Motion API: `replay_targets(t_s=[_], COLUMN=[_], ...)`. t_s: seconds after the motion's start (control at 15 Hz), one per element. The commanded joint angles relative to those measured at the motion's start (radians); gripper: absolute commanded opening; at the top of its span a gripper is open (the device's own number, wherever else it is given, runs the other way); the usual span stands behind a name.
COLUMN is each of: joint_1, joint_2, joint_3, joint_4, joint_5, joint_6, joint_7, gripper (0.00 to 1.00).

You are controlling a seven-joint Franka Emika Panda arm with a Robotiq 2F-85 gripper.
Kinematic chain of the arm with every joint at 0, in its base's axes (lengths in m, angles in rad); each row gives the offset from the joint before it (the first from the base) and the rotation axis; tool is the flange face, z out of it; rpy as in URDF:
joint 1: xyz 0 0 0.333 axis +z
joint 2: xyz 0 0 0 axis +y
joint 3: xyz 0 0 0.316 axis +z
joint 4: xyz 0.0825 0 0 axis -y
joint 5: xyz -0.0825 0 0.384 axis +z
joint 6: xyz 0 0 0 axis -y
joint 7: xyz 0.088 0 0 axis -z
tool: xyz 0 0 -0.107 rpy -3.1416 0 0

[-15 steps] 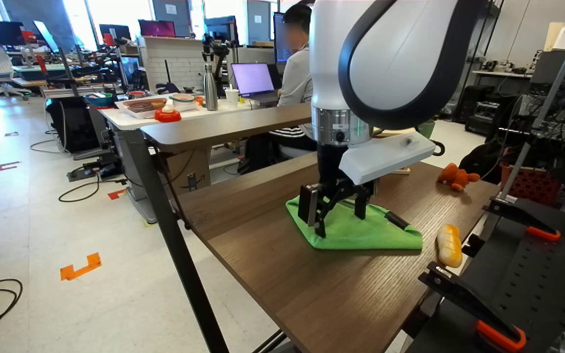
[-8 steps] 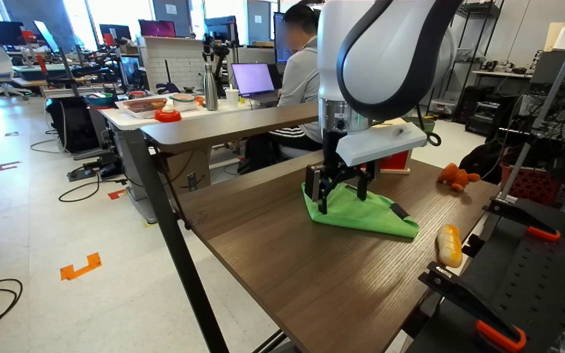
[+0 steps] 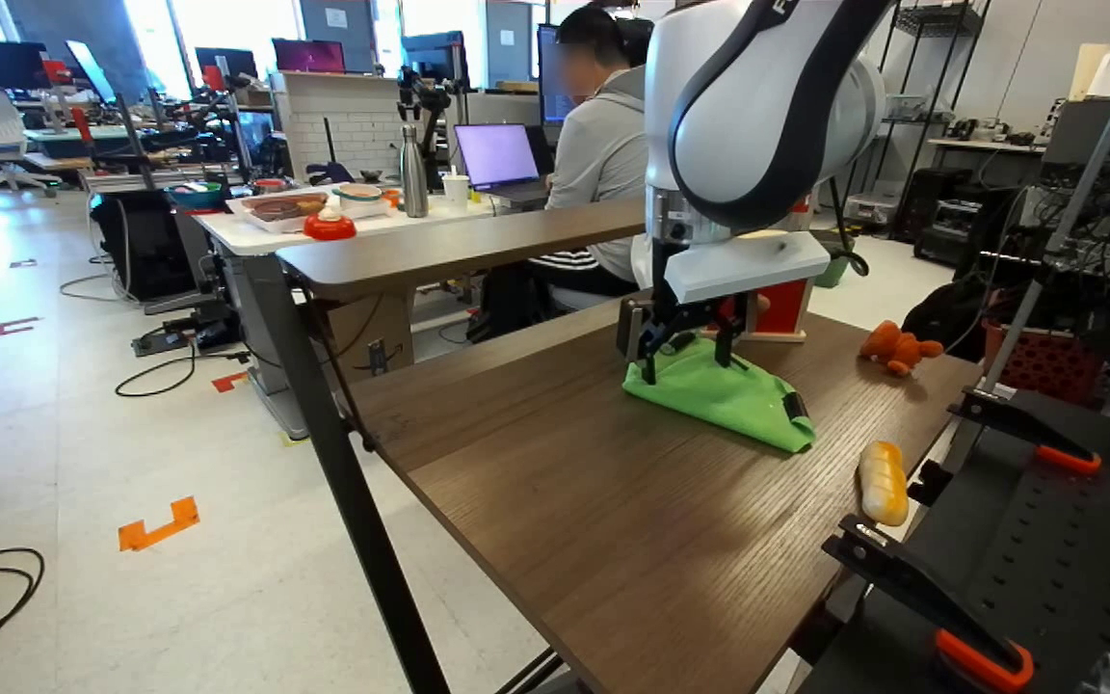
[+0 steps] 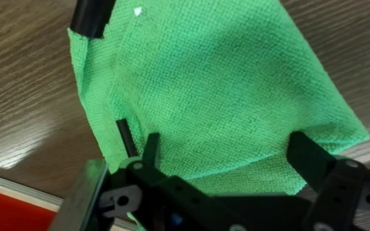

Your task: Move the green towel to the right.

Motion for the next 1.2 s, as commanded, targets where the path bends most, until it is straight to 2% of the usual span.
replay_targets(t_s=[0.0,0.33,0.53,0.73,0.87,0.93,1.0,1.13], joint_1=[0.005,-0.002,0.015,0.018,0.015,0.031,0.008,0.01], joint_2=[0.046,0.029,-0.023,-0.126,-0.212,-0.251,-0.136,-0.207], joint_3=[-0.018,-0.006,-0.009,0.016,0.036,0.024,0.038,0.044], joint_4=[0.057,0.05,0.011,-0.072,-0.15,-0.181,-0.073,-0.127], joint_5=[0.005,0.012,-0.005,-0.015,-0.013,-0.038,-0.019,-0.031], joint_6=[-0.029,-0.033,-0.082,-0.098,-0.056,-0.049,-0.074,-0.072], joint_7=[0.039,0.044,0.035,0.01,-0.004,0.008,0.025,0.028], gripper=[1.0,1.0,1.0,1.0,1.0,1.0,1.0,1.0])
